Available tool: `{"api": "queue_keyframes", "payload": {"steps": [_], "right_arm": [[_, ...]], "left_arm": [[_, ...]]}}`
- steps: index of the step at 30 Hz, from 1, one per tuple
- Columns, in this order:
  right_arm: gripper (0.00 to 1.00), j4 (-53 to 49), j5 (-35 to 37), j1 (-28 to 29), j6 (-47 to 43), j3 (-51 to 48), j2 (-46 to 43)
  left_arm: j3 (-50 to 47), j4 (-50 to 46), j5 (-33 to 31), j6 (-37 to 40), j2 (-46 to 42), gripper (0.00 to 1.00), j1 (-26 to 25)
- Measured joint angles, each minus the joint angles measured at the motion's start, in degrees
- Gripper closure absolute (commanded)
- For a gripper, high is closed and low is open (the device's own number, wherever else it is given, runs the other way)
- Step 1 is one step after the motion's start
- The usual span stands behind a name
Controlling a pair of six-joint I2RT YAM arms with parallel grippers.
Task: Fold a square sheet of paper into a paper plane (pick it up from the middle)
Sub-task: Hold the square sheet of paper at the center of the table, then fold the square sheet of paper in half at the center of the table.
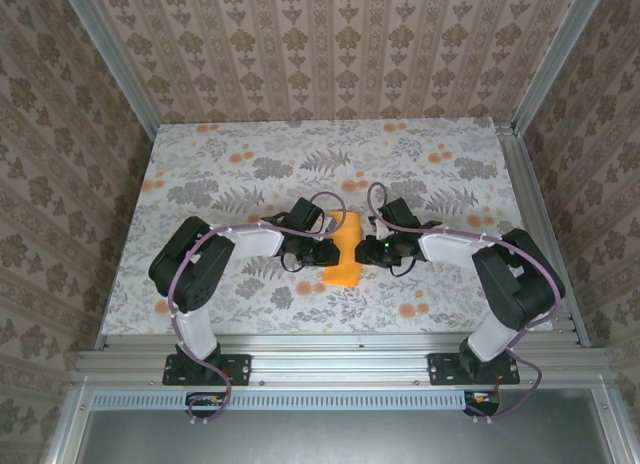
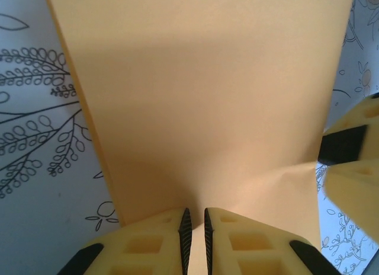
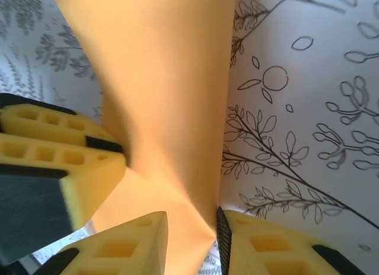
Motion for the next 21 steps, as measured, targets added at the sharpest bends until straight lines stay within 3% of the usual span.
{"api": "queue_keyframes", "payload": {"steps": [9, 21], "right_arm": [[0.83, 8.2, -4.8, -1.2, 7.6, -4.8, -4.9], [0.89, 15.5, -7.1, -1.4, 11.6, -4.7, 5.5]], "left_arm": [[0.0, 0.0, -0.4, 1.2, 0.0, 0.82, -0.1], [-0.4, 0.2, -1.4, 1.7, -0.3, 0.82, -0.5]]}}
